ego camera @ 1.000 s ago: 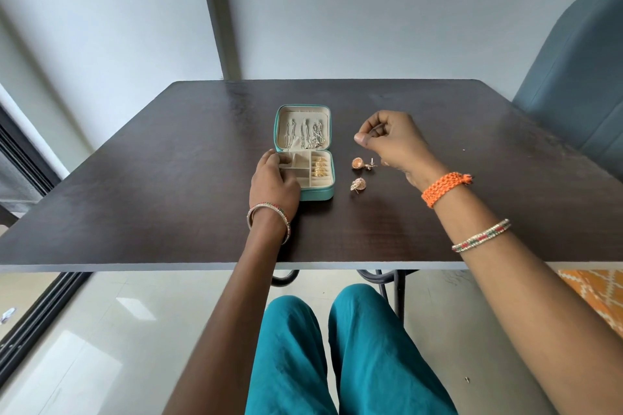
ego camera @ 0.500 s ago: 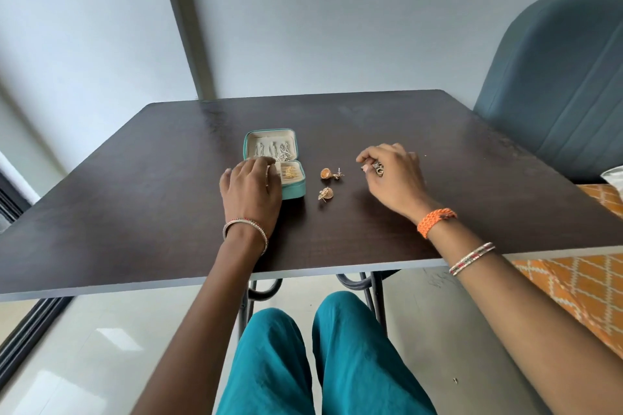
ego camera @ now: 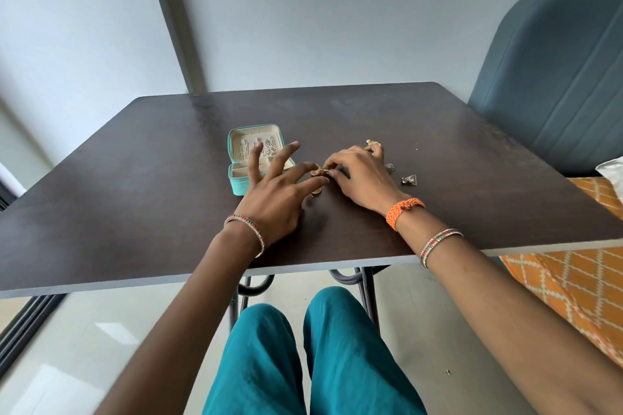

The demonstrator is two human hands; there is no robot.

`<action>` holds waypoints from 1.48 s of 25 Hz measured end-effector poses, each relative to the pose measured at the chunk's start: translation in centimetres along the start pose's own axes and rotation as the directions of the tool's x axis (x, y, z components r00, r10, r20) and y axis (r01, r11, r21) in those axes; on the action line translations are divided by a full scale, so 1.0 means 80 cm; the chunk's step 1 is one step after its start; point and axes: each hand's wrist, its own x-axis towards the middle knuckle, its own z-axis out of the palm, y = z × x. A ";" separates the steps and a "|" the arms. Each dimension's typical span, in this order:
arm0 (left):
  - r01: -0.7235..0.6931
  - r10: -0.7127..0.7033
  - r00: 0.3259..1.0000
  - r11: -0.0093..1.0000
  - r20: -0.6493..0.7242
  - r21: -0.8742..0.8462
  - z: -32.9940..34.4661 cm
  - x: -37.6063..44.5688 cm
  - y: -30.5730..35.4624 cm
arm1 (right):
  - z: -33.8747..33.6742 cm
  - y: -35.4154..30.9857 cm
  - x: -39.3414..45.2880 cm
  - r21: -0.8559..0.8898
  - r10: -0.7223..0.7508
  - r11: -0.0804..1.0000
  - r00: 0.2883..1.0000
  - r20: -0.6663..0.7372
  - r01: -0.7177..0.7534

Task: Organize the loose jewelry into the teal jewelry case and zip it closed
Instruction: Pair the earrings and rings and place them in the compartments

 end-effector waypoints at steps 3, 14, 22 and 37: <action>-0.021 0.020 1.000 0.999 0.005 0.034 0.007 0.006 0.000 | 0.000 0.000 -0.003 0.097 -0.020 0.995 1.000 -0.003 0.021; 0.256 -0.281 0.957 0.930 -0.064 -0.265 0.003 0.031 0.004 | -0.003 0.011 -0.003 0.553 0.165 0.831 0.978 -0.131 -0.066; 0.285 -0.287 0.958 0.944 0.010 -0.168 0.010 0.043 0.009 | -0.005 0.008 -0.010 0.613 0.201 0.782 0.977 -0.079 -0.111; 0.548 -0.523 0.837 0.808 0.162 -0.217 0.001 0.073 0.018 | -0.012 -0.012 -0.023 0.702 0.113 0.706 0.993 0.020 -0.094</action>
